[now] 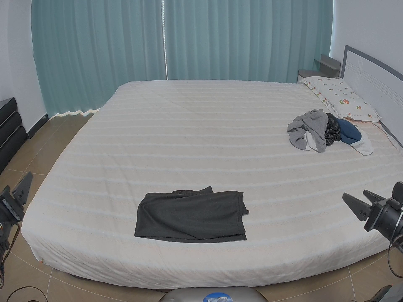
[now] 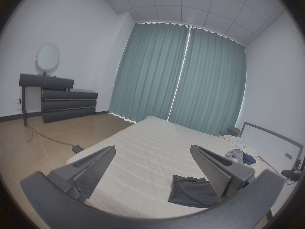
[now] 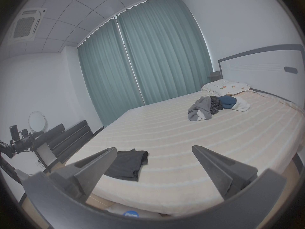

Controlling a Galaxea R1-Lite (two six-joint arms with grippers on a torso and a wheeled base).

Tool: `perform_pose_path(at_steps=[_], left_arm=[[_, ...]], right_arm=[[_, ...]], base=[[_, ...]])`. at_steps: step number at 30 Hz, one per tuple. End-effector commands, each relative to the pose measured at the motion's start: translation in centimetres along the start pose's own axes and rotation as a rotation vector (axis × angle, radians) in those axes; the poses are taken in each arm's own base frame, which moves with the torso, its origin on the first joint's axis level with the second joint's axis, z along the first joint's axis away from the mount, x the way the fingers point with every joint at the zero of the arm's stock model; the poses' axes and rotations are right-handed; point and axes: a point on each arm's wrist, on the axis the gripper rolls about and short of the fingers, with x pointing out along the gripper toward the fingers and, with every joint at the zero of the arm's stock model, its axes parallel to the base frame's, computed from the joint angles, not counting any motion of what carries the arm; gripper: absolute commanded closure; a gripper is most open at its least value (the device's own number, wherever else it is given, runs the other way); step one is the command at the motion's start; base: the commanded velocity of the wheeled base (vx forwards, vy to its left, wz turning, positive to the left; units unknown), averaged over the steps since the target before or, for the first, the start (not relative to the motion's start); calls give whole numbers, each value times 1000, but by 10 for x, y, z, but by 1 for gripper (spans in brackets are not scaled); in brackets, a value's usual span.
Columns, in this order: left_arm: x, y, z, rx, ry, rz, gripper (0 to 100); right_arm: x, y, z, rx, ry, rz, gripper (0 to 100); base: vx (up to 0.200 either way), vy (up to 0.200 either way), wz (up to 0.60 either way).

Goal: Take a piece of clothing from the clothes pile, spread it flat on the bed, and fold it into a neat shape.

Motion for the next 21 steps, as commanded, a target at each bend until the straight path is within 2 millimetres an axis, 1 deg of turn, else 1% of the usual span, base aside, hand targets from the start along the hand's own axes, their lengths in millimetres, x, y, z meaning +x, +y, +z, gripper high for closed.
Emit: perform_pose_path(at_steps=[1, 6, 8, 9, 12, 14, 15, 16, 17, 19, 21], left_arm=[[-56, 24, 0, 50, -159, 21, 0], [-78, 34, -5, 110, -236, 72, 0], [-82, 35, -6, 129, -250, 72, 0], [-89, 38, -8, 152, -282, 74, 0], [-95, 41, -11, 168, -303, 74, 0], [-102, 44, -16, 173, -318, 74, 0], [-103, 45, -16, 172, -321, 73, 0], [-108, 46, -20, 187, -333, 81, 0], [-108, 46, -20, 187, -333, 81, 0], [-114, 47, -24, 198, -360, 100, 0], [-116, 48, -29, 214, -363, 74, 0]], right_arm=[[-64, -2, -5, -86, -109, -3, 0], [-99, -4, -17, -119, -92, -5, 0], [-105, -5, -20, -123, -87, -7, 0], [-113, -6, -25, -130, -89, -17, 0], [-122, -7, -30, -137, -103, -34, 0], [-131, -7, -38, -154, -122, -62, 0], [-131, -7, -38, -154, -122, -63, 0], [-136, -8, -43, -167, -130, -84, 0], [-136, -8, -43, -167, -130, -84, 0], [-138, -8, -49, -194, -134, -102, 0], [-137, -9, -49, -189, -140, -106, 0]], base=[[0, 0, 0], [0, 0, 0], [0, 0, 0], [0, 0, 0], [0, 0, 0], [0, 0, 0], [0, 0, 0], [0, 0, 0], [0, 0, 0], [0, 0, 0], [0, 0, 0]])
